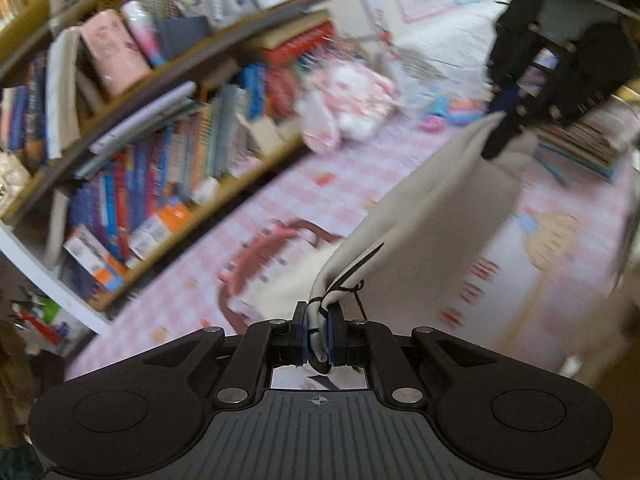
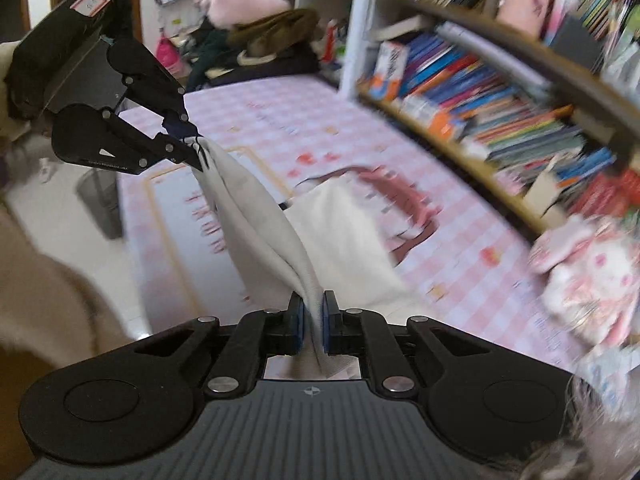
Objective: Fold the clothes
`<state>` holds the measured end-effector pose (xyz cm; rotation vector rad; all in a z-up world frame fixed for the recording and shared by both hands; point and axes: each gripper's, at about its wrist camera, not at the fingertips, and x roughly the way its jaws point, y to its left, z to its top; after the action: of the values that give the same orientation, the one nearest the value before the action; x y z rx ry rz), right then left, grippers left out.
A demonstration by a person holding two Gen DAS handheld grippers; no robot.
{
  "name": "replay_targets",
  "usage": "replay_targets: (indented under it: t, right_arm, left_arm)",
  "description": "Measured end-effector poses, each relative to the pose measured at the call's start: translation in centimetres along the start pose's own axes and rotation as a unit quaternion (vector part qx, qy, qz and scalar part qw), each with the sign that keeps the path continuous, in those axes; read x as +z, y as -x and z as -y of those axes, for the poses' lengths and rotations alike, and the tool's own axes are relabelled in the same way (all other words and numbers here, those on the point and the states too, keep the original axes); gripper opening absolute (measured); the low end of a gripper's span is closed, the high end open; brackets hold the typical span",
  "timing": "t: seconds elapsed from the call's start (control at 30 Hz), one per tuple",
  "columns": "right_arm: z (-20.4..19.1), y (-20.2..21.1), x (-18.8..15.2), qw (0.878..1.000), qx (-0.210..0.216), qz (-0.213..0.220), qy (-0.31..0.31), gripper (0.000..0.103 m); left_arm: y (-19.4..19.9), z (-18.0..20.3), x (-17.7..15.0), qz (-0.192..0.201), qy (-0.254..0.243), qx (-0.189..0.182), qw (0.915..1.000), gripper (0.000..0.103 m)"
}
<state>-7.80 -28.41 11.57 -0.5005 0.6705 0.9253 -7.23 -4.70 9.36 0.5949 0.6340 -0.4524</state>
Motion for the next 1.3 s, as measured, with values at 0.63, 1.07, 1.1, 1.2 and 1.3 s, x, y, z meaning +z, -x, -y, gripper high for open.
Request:
replay_targets:
  t: [0.63, 1.07, 1.1, 1.2, 1.3]
  right_arm:
    - [9.9, -10.0, 2.0, 0.997, -0.055, -0.033, -0.032, 0.008]
    - [15.2, -17.5, -0.8, 0.983, -0.102, -0.084, -0.126, 0.022]
    - [15.7, -17.2, -1.1, 0.979, -0.114, -0.079, -0.151, 0.022]
    - [17.1, -15.1, -2.2, 0.961, -0.127, -0.035, -0.241, 0.022]
    - [16.6, -12.0, -4.0, 0.934, -0.098, 0.030, -0.343, 0.024]
  left_arm:
    - [-12.8, -6.3, 2.7, -0.045, 0.041, -0.014, 0.9981, 0.017]
    - [-17.0, -11.4, -0.9, -0.057, 0.118, -0.042, 0.9904, 0.058]
    - [-16.8, -11.9, -1.3, -0.046, 0.156, -0.062, 0.9848, 0.058]
    - [-16.7, -13.2, -3.1, -0.020, 0.268, -0.101, 0.9578, 0.058]
    - [-17.5, -13.7, -4.7, -0.013, 0.347, -0.122, 0.9300, 0.055]
